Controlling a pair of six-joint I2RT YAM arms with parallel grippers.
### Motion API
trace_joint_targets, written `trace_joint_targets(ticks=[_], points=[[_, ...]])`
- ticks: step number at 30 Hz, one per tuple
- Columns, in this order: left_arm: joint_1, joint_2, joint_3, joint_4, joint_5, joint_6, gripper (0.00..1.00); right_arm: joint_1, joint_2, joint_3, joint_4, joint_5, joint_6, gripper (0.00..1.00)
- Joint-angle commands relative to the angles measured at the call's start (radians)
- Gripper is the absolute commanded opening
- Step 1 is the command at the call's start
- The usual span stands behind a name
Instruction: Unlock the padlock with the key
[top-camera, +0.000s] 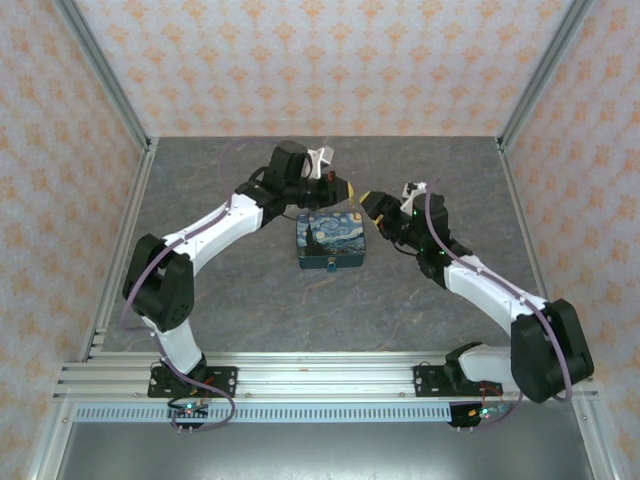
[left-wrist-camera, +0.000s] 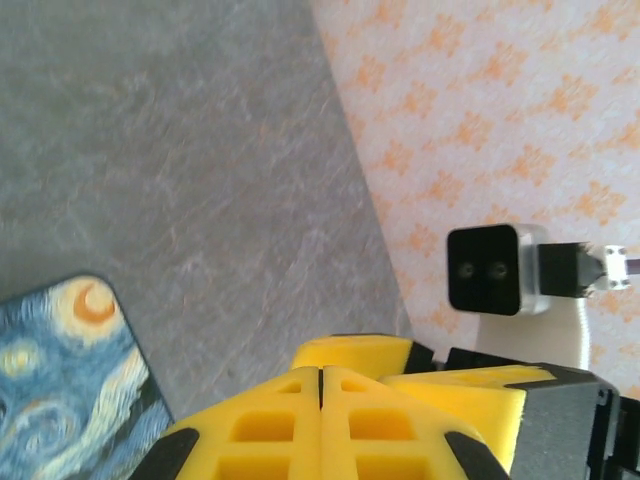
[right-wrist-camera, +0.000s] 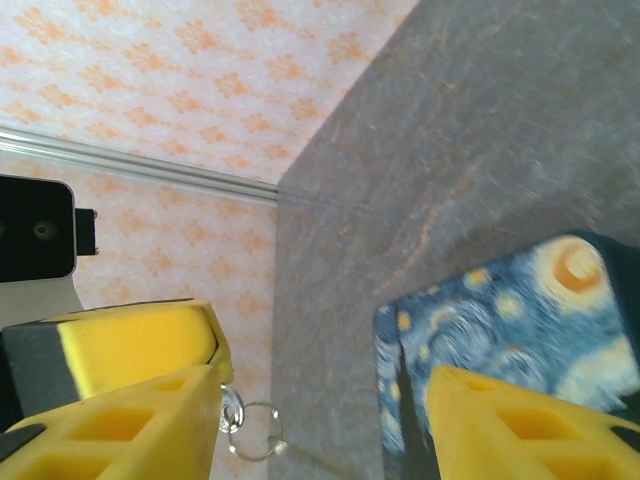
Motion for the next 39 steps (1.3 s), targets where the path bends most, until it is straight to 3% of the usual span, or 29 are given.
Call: trace_joint_targets(ticks=[1,5,11,14,18,26,39], points=[[0.028,0.04,0.054,0.102,-0.017,-0.015,0.0,-0.004,0.034,0.058,0.169,-0.011,0.049,0.56],[0.048,0.037,-0.003,0.31,-0.062,-0.106,0.0,-0.01,0.043,0.078,0.195,0.007,0.051,0.56],[0.051,0.004,-0.066,0.481,-0.149,-0.087,0.0,-0.038,0.052,0.106,0.212,-0.021,0.043,0.56],[0.06,-0.004,-0.084,0.559,-0.138,-0.088,0.0,-0.061,0.065,0.12,0.254,-0.063,0.032,0.56],[0.077,0.03,-0.01,0.482,-0.065,-0.146,0.0,-0.089,0.097,0.144,0.293,-0.123,0.025,0.56],[0.087,0.06,-0.032,0.598,-0.004,-0.319,0.0,-0.099,0.179,0.207,0.367,-0.236,-0.007,0.55],[0.085,0.042,-0.059,0.595,0.034,-0.346,0.0,-0.1,0.316,0.274,0.505,-0.277,0.061,0.51]])
